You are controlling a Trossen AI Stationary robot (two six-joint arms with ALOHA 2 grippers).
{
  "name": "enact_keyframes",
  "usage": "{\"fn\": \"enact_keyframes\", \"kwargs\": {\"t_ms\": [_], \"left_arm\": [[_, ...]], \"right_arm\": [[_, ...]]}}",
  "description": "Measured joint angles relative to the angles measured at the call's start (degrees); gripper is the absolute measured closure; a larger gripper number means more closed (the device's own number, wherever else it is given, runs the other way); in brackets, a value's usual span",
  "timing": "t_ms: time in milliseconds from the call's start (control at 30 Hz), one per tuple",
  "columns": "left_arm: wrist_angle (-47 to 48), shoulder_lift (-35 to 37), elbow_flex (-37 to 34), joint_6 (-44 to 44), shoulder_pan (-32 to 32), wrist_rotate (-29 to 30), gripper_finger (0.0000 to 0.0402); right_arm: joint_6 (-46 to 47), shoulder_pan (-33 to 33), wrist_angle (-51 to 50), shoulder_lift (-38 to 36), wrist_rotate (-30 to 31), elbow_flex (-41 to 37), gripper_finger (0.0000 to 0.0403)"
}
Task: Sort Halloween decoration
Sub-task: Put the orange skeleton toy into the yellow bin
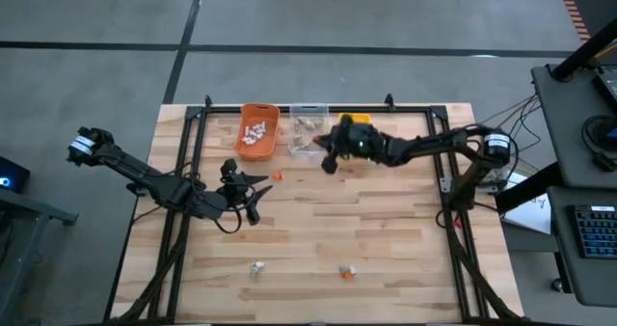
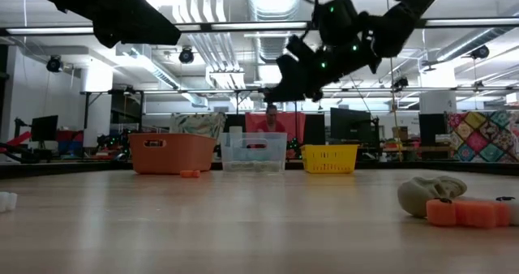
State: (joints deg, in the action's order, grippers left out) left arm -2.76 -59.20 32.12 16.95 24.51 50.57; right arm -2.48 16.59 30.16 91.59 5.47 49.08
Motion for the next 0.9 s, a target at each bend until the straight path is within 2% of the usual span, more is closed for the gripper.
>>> {"fn": "enact_keyframes", "kwargs": {"t_ms": [233,333,433,633,800,900], "left_arm": [[0.0,0.0,0.0,0.0,0.0,0.0,0.0283],[0.0,0.0,0.0,0.0,0.0,0.0,0.0283],[0.0,0.0,0.0,0.0,0.0,0.0,0.0283],[0.0,0.0,0.0,0.0,0.0,0.1,0.0283],[0.0,0.0,0.0,0.0,0.0,0.1,0.0283],[0.0,0.0,0.0,0.0,0.0,0.1,0.0283]], "right_arm": [[8.7,10.3,-12.0,0.0,9.1,0.1,0.0378],[11.4,13.5,-18.5,0.2,9.8,0.1,0.0378],[12.1,14.5,-21.3,0.3,10.1,-0.6,0.0378],[11.9,14.8,-20.8,0.3,12.8,-0.7,0.0378],[23.1,16.9,-26.4,0.2,15.1,-0.7,0.0378],[26.3,17.3,-29.9,0.0,15.2,-0.5,0.0378]]}}
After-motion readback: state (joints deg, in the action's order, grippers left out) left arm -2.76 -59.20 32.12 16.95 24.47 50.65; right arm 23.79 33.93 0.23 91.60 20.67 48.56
